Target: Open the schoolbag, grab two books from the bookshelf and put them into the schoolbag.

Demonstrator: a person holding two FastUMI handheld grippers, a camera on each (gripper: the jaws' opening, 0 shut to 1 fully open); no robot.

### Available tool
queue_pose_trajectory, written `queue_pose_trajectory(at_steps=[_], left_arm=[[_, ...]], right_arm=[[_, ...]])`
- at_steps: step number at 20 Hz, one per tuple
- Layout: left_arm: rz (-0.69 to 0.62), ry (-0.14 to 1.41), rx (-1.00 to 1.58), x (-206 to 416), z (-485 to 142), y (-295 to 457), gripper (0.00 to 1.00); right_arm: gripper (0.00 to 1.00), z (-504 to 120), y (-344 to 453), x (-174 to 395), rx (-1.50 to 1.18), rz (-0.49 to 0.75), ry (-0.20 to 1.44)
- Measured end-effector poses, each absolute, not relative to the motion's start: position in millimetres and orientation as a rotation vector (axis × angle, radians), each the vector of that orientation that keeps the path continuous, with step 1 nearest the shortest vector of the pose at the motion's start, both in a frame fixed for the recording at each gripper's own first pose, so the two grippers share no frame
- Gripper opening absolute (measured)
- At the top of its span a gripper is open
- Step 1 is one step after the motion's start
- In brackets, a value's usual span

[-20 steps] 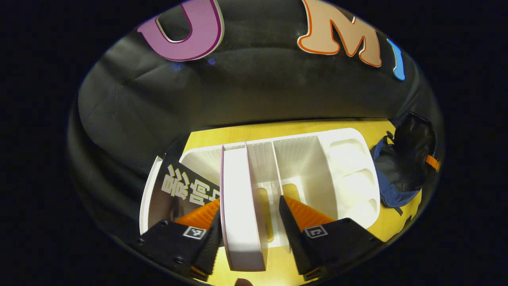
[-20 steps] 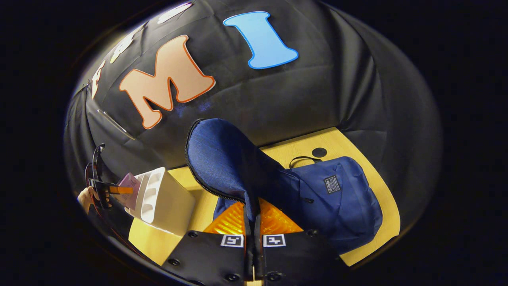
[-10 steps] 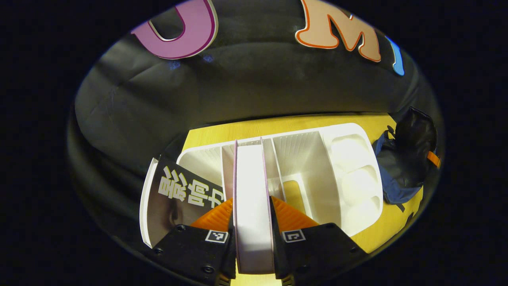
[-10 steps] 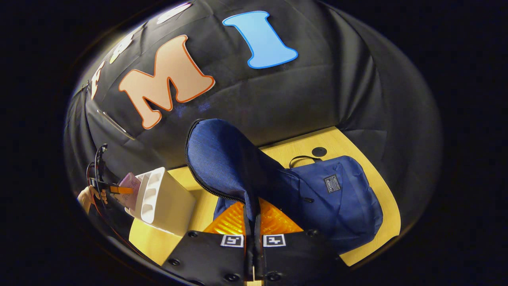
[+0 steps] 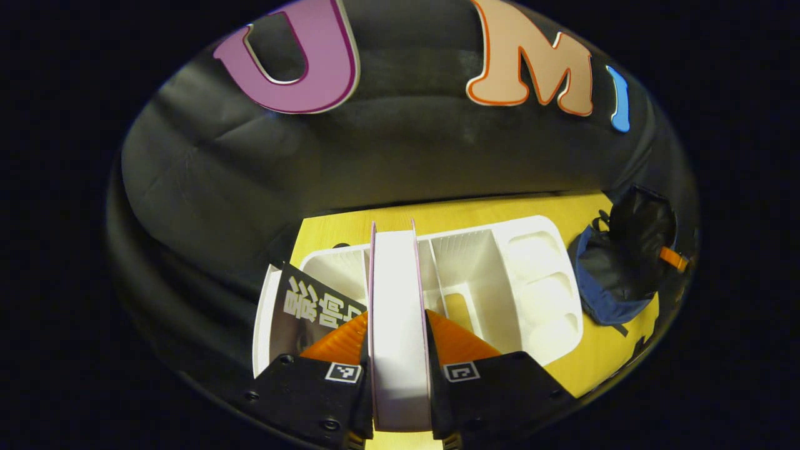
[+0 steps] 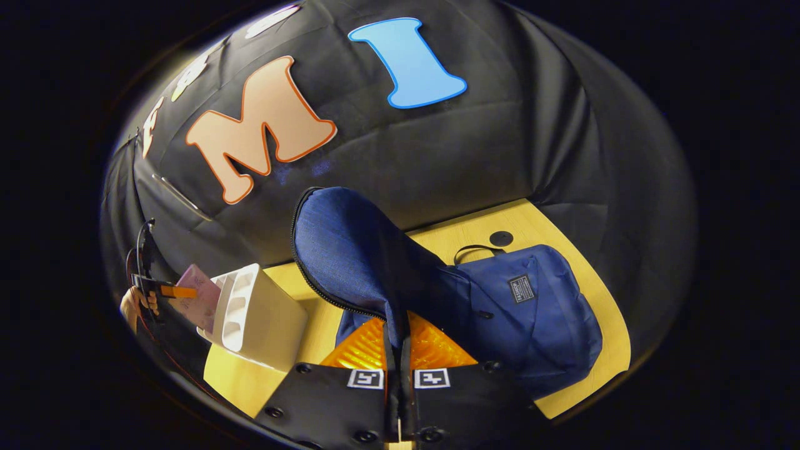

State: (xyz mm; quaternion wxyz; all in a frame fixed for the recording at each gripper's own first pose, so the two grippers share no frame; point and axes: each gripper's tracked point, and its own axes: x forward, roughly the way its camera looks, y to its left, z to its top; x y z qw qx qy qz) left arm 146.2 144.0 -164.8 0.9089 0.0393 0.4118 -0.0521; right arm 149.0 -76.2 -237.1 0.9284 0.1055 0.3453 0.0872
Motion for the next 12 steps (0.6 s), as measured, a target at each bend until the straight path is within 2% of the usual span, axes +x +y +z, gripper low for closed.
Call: queue_pose_trajectory(at_steps=[6, 12], left_arm=[[-0.082, 0.743, -0.07, 149, -98, 156, 0.33], [-0.129, 0.654, -0.363, 149, -42, 138, 0.3]], right_arm=[[0.03, -236, -79, 148, 0.216, 0.173, 0.712], [0.02, -236, -80, 147, 0.214, 0.171, 0.714]])
